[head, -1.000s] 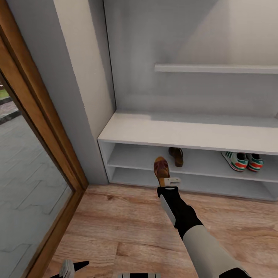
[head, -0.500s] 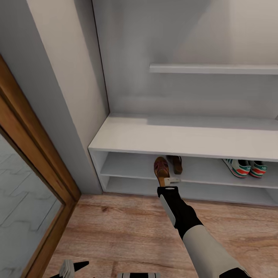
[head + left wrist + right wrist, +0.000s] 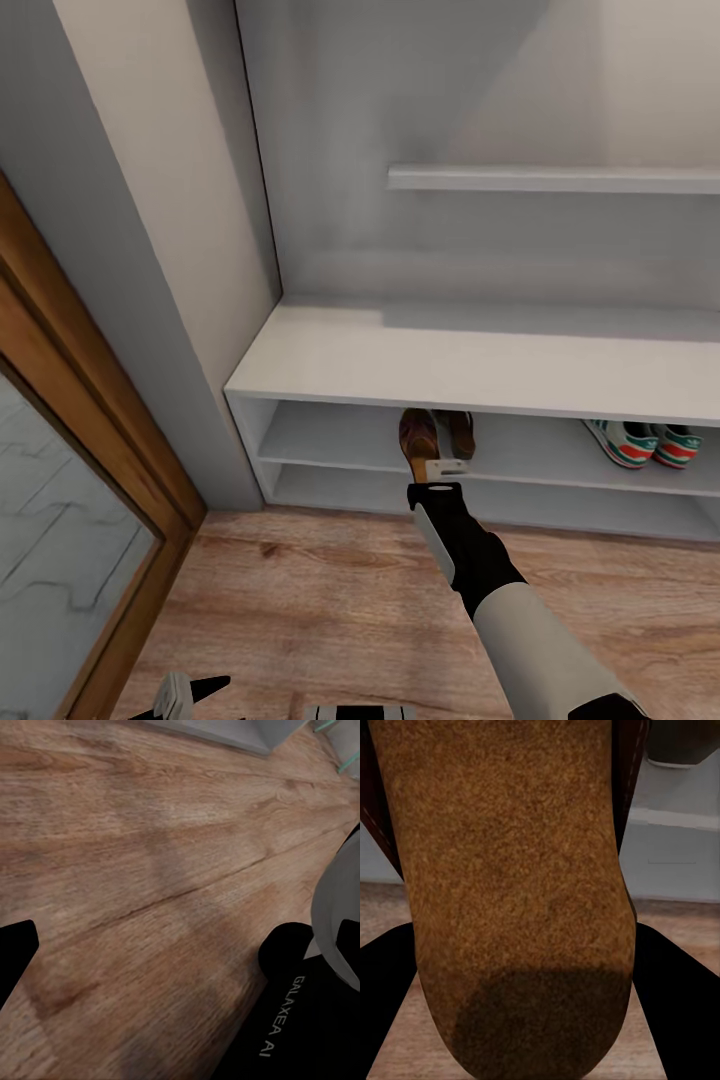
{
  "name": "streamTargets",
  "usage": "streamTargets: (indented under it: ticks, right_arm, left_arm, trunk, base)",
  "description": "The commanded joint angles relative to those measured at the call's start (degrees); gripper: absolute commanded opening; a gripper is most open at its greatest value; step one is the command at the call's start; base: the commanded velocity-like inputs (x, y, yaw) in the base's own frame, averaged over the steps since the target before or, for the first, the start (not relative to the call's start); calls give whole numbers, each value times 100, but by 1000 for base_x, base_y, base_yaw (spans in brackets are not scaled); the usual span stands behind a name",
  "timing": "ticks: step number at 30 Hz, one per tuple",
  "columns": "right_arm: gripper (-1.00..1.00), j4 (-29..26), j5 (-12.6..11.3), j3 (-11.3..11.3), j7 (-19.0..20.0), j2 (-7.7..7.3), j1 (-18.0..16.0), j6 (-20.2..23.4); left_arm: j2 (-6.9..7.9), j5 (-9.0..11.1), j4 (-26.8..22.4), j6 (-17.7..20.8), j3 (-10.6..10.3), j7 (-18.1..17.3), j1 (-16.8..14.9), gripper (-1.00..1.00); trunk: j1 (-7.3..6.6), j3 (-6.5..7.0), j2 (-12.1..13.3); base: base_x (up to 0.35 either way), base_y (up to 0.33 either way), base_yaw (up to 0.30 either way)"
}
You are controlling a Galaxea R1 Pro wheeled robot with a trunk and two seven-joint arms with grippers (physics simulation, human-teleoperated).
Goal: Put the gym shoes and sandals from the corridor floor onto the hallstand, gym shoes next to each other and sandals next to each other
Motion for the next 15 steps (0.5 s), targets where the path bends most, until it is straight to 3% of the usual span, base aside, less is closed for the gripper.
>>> streamTargets:
  ticks: [1,8,15]
  right_arm:
    - [-100,-3,-51,13,-56,0,-4,13]
    - [-100,-4,-51,4,-56,0,-4,13]
    - [-100,2,-43,-2,-56,0,-2,13]
  left_arm:
    - [0,4,4,-45,6,-13,-3,100]
    - [0,6,4,-39,5,-12,-3,100]
    - [0,6,4,-45,6,-12,-3,100]
  trunk:
    - [21,-23,-43]
    - [175,-181,-324]
    - [183,-310,-329]
  base:
    - [4,0,0]
    - [1,0,0]
    - [0,0,0]
